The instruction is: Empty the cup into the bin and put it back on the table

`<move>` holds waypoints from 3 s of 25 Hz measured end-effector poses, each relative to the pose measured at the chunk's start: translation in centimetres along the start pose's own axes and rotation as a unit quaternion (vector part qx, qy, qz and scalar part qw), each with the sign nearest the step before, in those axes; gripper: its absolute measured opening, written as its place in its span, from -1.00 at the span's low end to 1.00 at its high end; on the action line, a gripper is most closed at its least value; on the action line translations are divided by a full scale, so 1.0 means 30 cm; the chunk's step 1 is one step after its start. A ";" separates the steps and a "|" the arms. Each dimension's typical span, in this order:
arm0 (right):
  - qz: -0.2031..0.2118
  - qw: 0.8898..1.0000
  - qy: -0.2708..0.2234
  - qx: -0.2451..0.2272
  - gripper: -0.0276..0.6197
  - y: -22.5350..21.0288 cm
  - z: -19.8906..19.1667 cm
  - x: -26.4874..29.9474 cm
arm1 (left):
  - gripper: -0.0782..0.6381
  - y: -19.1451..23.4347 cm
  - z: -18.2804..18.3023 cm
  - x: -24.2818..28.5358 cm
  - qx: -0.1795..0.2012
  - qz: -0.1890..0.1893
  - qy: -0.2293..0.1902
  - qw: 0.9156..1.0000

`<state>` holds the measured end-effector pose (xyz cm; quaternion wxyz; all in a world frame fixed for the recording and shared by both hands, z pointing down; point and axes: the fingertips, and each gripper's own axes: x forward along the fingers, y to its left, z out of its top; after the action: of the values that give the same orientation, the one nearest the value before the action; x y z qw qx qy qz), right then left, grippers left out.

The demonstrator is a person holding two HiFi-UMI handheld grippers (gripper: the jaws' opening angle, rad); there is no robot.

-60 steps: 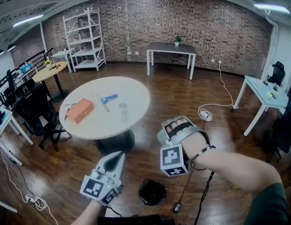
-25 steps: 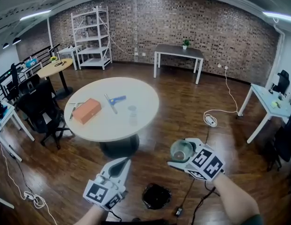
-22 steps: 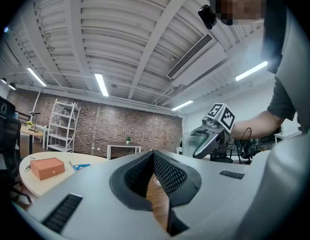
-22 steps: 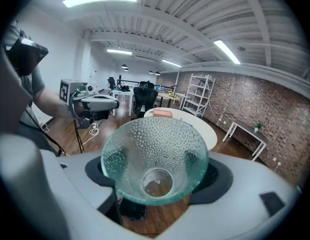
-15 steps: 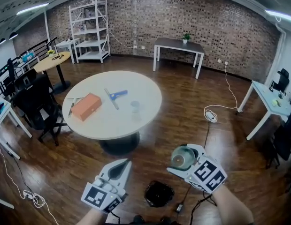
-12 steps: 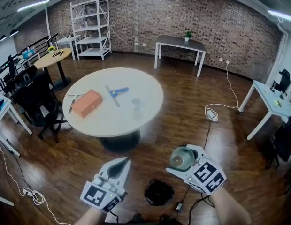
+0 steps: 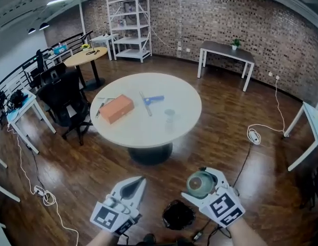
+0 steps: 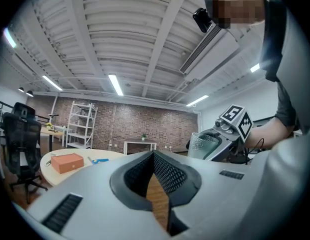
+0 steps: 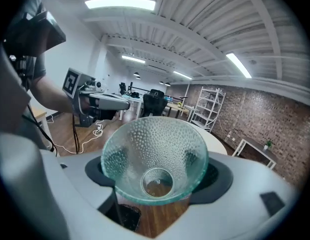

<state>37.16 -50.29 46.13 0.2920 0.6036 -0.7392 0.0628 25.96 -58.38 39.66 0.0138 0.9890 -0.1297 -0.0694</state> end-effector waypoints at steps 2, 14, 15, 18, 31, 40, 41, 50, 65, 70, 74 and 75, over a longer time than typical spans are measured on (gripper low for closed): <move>0.024 1.000 -0.011 0.000 0.31 -0.010 0.000 -0.013 | -0.77 -0.027 0.005 0.000 0.000 0.028 0.001 1.000; 0.194 0.979 -0.042 -0.039 0.31 0.074 -0.024 -0.058 | -0.77 -0.193 0.072 -0.279 0.042 0.210 0.011 0.977; 0.211 0.976 -0.044 -0.037 0.31 0.104 -0.012 -0.059 | -0.77 -0.207 0.083 -0.320 0.045 0.224 0.009 0.974; 0.258 0.964 -0.052 -0.045 0.31 0.206 0.021 -0.063 | -0.77 -0.248 0.117 -0.438 0.055 0.265 0.002 0.963; 0.431 0.887 -0.093 -0.137 0.31 0.789 0.199 -0.122 | -0.77 -0.424 0.256 -0.945 0.109 0.449 -0.026 0.886; 0.512 0.823 -0.123 -0.213 0.31 1.268 0.303 -0.341 | -0.77 -0.658 0.336 -1.476 0.129 0.579 -0.037 0.804; 0.523 0.814 -0.123 -0.220 0.32 1.322 0.303 -0.368 | -0.77 -0.691 0.338 -1.528 0.133 0.591 -0.036 0.795; 0.593 0.745 -0.138 -0.274 0.31 1.787 0.318 -0.597 | -0.77 -0.991 0.365 -1.942 0.145 0.671 -0.034 0.726; 0.731 0.561 -0.156 -0.356 0.31 2.470 0.243 -1.073 | -0.77 -1.577 0.352 -2.481 0.135 0.827 -0.032 0.545; 0.771 0.473 -0.162 -0.394 0.31 2.649 0.201 -1.220 | -0.77 -1.787 0.350 -2.610 0.128 0.880 -0.029 0.456; 0.801 0.403 -0.163 -0.412 0.31 2.779 0.175 -1.349 | -0.77 -1.942 0.359 -2.666 0.122 0.916 -0.022 0.383; 0.807 0.385 -0.164 -0.416 0.31 2.808 0.169 -1.376 | -0.77 -1.976 0.360 -2.669 0.123 0.921 -0.017 0.368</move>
<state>-38.75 4.98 42.91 0.1920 -0.4752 -0.8460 -0.1469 -37.05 19.49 36.97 -0.0547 0.2451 -0.9678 -0.0142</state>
